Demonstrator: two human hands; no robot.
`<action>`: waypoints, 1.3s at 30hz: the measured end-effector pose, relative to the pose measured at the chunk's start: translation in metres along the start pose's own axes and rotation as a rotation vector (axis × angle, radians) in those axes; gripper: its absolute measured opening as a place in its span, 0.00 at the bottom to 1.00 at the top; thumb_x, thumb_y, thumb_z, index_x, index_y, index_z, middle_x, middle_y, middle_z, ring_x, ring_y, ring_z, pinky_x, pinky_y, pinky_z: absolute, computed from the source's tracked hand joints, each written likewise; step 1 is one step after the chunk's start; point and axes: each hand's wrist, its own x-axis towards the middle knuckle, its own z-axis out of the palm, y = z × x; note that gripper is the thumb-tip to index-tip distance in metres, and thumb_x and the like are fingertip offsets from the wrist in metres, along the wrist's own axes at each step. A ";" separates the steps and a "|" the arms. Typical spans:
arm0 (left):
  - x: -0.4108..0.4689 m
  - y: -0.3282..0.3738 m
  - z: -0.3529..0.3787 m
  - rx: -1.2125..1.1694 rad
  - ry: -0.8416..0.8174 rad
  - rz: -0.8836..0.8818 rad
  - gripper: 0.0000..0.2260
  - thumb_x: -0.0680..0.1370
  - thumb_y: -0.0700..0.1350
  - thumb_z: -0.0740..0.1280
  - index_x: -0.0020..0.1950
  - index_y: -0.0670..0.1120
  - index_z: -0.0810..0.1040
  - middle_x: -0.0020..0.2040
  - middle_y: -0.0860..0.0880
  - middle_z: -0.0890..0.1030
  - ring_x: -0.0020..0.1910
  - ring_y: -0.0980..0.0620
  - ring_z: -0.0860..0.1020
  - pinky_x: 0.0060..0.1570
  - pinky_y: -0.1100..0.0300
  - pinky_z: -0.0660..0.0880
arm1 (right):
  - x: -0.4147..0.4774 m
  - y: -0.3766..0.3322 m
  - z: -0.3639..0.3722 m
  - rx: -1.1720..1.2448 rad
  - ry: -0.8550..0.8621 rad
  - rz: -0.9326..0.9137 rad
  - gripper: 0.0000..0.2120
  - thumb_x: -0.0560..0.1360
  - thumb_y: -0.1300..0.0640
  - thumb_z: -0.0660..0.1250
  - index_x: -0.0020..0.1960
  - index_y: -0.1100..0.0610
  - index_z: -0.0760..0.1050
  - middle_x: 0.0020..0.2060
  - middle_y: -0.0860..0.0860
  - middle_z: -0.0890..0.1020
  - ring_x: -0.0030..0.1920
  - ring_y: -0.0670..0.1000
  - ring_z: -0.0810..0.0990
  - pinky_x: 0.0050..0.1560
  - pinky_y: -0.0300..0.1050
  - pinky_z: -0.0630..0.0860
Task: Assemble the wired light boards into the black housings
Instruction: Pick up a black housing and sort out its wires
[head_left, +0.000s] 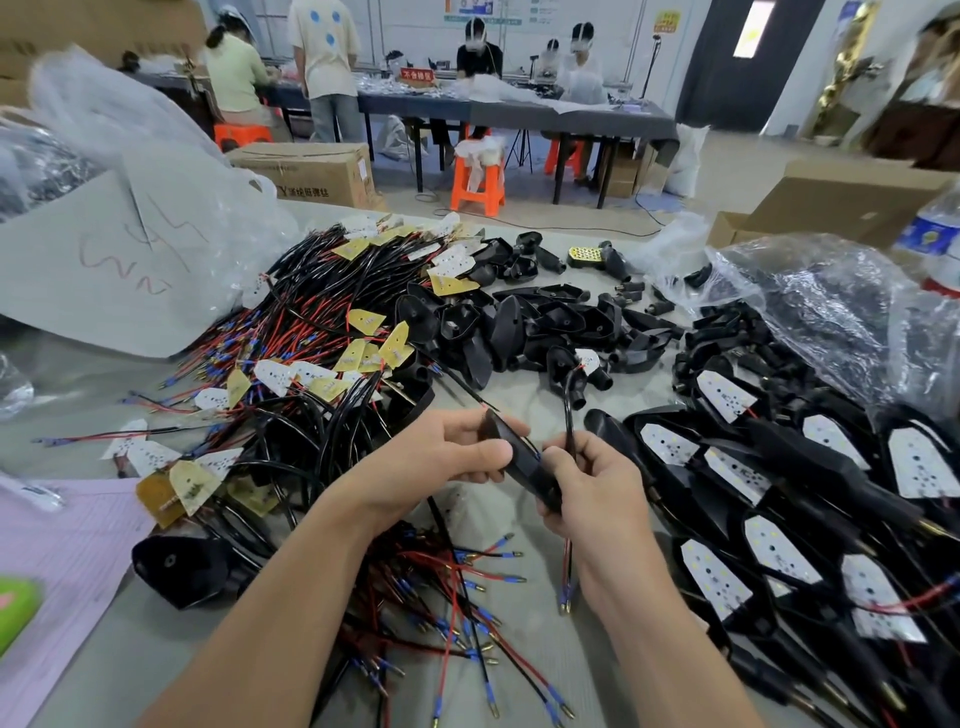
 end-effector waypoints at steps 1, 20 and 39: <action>0.000 0.000 0.001 0.012 -0.001 -0.001 0.17 0.74 0.55 0.73 0.62 0.57 0.84 0.53 0.39 0.85 0.47 0.53 0.80 0.59 0.49 0.76 | 0.000 0.001 0.000 -0.004 0.002 -0.002 0.16 0.80 0.62 0.66 0.36 0.48 0.80 0.29 0.48 0.77 0.32 0.49 0.74 0.32 0.44 0.74; 0.000 0.001 0.004 -0.041 0.025 -0.013 0.13 0.76 0.50 0.71 0.60 0.53 0.86 0.52 0.40 0.86 0.46 0.52 0.80 0.56 0.50 0.75 | 0.003 0.005 -0.001 0.016 -0.029 -0.023 0.16 0.80 0.63 0.65 0.36 0.50 0.79 0.29 0.48 0.77 0.28 0.45 0.71 0.26 0.38 0.69; 0.001 0.001 0.003 -0.305 0.007 -0.022 0.16 0.79 0.47 0.66 0.66 0.51 0.83 0.60 0.43 0.85 0.62 0.45 0.82 0.66 0.47 0.75 | 0.007 0.008 -0.002 -0.077 0.031 -0.166 0.09 0.79 0.57 0.67 0.41 0.50 0.83 0.31 0.46 0.80 0.33 0.45 0.75 0.38 0.46 0.72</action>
